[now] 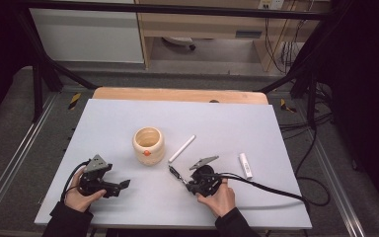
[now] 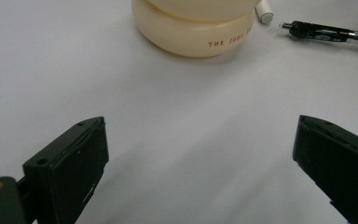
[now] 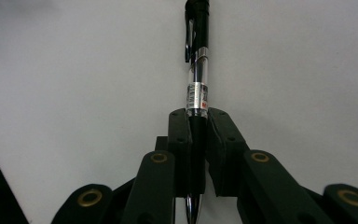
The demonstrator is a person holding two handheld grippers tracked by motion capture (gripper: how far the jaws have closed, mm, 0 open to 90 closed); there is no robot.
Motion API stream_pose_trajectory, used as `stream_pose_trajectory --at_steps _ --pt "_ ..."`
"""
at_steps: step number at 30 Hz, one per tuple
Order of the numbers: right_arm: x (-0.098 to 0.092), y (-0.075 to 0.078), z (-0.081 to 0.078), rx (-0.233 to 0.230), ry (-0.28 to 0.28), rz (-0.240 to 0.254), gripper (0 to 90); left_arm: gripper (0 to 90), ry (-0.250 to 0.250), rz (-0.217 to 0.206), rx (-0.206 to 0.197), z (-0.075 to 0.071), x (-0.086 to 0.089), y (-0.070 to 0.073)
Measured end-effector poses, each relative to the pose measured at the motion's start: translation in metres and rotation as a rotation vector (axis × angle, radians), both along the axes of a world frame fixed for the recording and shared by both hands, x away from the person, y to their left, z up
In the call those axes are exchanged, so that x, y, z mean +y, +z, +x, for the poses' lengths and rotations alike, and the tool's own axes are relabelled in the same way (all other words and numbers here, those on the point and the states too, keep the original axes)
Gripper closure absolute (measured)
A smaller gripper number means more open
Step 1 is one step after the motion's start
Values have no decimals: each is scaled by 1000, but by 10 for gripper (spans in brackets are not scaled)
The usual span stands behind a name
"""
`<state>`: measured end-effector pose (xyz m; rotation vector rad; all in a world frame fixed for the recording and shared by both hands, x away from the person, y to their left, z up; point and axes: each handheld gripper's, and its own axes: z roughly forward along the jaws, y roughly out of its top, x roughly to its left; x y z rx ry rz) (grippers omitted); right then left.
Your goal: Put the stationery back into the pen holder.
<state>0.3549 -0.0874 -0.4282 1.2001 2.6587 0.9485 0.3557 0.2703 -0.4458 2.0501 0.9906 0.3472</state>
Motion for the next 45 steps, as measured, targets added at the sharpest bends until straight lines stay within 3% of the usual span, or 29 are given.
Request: stream_pose_trajectory --at_steps 9,19,36,45 --pt "-17 22 8 -17 32 55 804 31 -60 11 2 -3 -9 2" --pt "-32 35 18 -20 113 114 804 50 -146 62 -59 -9 -26 13" --pt "-39 38 20 27 207 160 804 52 -344 256 -277 -19 -78 41" --pt "-39 39 19 63 221 193 804 52 -450 382 -414 -21 -108 43"
